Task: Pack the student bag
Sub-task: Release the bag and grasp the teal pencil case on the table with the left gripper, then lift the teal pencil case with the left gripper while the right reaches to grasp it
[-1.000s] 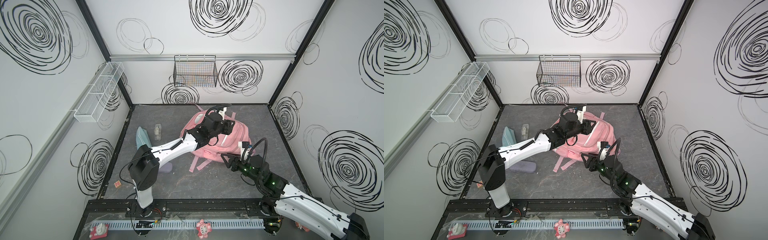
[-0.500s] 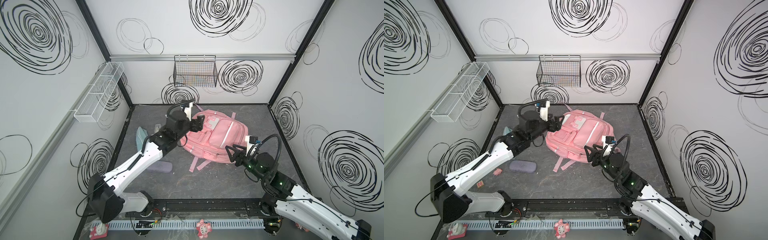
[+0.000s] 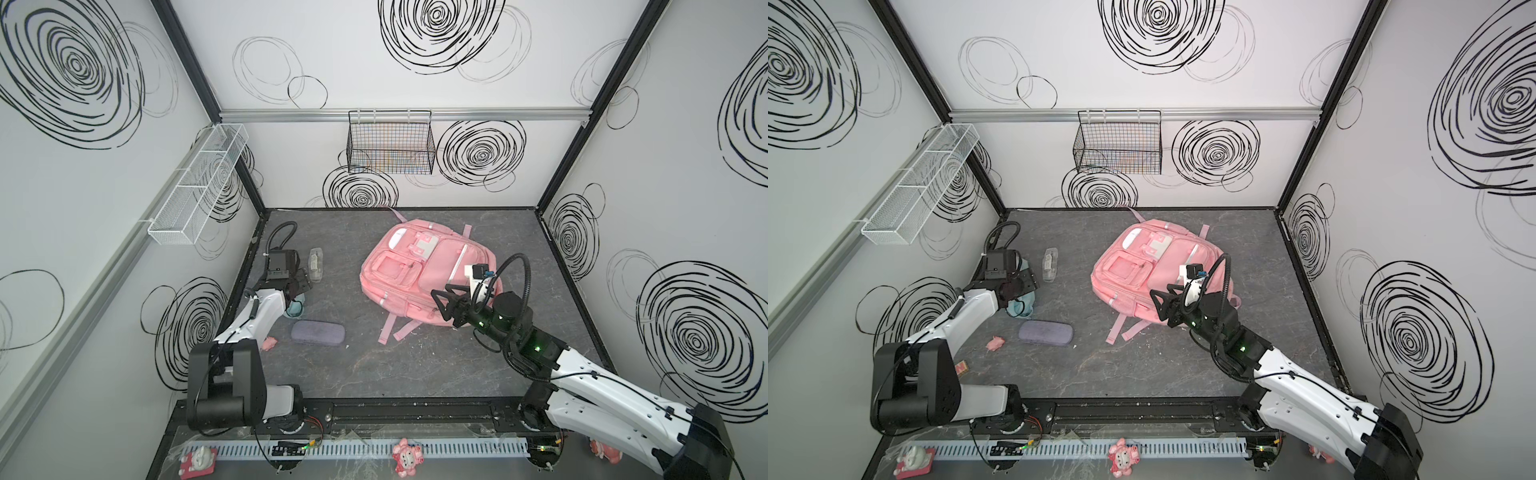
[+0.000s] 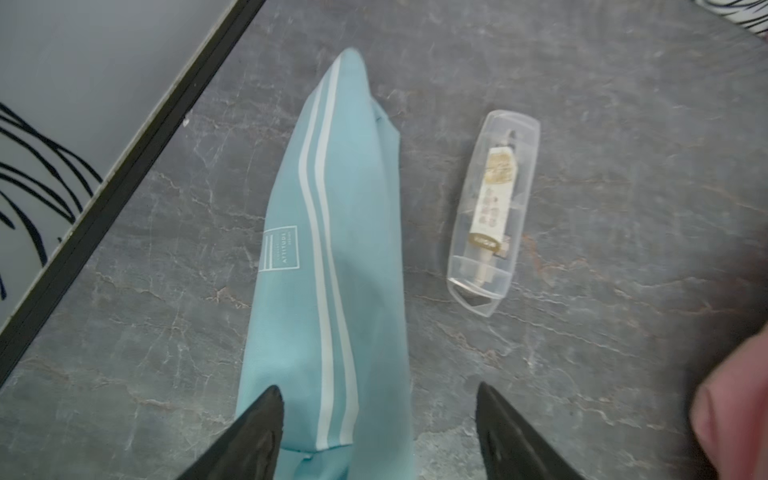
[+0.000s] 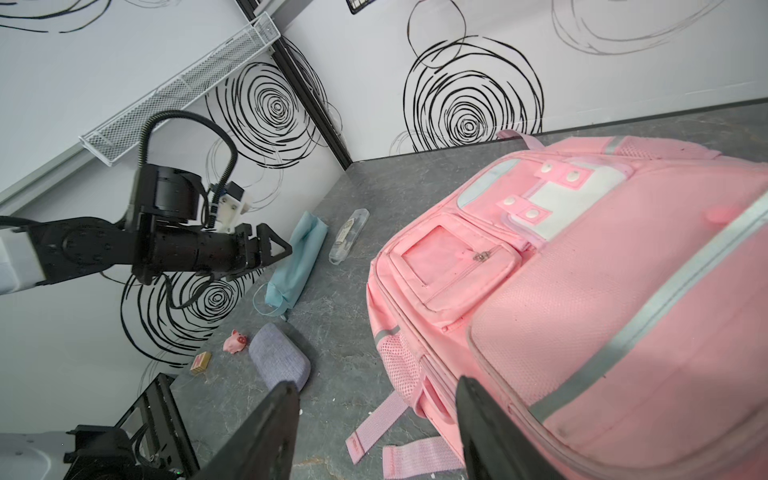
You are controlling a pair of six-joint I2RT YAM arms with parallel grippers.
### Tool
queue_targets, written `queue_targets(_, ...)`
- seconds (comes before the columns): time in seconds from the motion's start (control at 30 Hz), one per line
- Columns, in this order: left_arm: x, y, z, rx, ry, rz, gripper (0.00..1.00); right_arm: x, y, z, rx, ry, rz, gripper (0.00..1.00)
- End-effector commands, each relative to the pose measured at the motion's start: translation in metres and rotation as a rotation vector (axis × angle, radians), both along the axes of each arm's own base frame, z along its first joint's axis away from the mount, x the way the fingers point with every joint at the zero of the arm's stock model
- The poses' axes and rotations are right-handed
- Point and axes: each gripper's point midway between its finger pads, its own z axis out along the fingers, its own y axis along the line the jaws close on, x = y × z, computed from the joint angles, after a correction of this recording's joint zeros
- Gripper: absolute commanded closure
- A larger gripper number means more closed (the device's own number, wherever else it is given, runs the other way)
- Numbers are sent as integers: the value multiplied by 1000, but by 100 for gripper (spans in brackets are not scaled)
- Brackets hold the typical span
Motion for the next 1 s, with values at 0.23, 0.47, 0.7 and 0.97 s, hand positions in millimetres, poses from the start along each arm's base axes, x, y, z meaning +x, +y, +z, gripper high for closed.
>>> queue_targets(0.23,8,9,1,6,-2,-24,100,-4,-8,38,43,-107,-4,36)
queue_targets(0.47,33,-79,129,47,-392,-345,100,-3,-13,58,73,-141,17,24)
queue_targets(0.7,-27,-234,268,-214,-906,-968,100,3,-10,88,183,-141,157,17)
queue_targets(0.97,-115,-316,312,-528,-1087,-1355,100,3,-12,140,284,-226,185,0)
